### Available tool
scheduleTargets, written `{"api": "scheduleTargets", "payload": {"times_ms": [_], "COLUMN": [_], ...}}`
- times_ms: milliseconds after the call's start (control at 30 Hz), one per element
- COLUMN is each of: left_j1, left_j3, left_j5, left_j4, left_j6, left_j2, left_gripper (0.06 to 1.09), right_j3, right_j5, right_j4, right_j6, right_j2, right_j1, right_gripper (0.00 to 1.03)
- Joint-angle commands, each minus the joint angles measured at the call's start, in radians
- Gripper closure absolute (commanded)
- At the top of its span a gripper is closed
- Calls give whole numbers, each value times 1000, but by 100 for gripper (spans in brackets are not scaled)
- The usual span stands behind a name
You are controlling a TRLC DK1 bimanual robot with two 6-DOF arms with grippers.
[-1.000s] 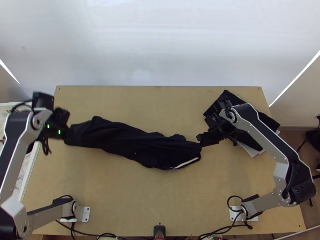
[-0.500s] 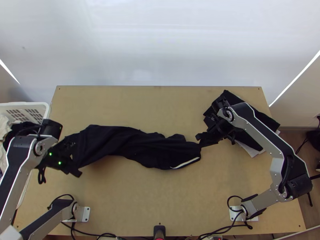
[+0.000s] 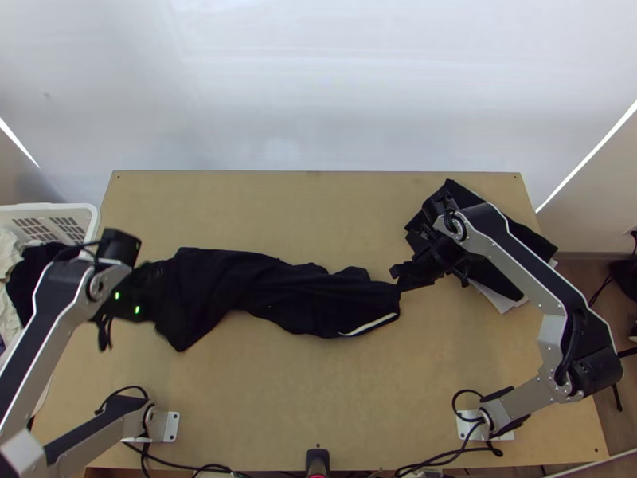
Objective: Fold the t-shirt
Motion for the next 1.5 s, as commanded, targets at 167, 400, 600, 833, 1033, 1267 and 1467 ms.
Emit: {"api": "scheduleTargets", "payload": {"times_ms": [167,400,600,833,1033,1267,1467], "left_j1": [171,177,202,223,232,220,212], "left_j3": [142,105,114,96,90,80,71], "left_j5": [168,129,128,97,97,97,95], "left_j4": [346,557,586,570,566,549,546], "left_j6": [-343,-346,-311,-281,-280,-297,-303], "left_j2": [372,381,424,441,444,441,440], "left_gripper": [11,11,17,58,62,63,68], "right_j3": [27,27,36,51,51,56,51], "right_j5": [0,0,0,0,0,0,0], "right_j4": [1,-1,-1,-1,-1,-1,-1], "right_j6": [10,9,10,13,13,13,13], "right_j2": [8,3,6,17,22,26,25], "right_j1": [18,10,16,16,16,16,15], "right_gripper": [100,100,100,100,100,100,100]}}
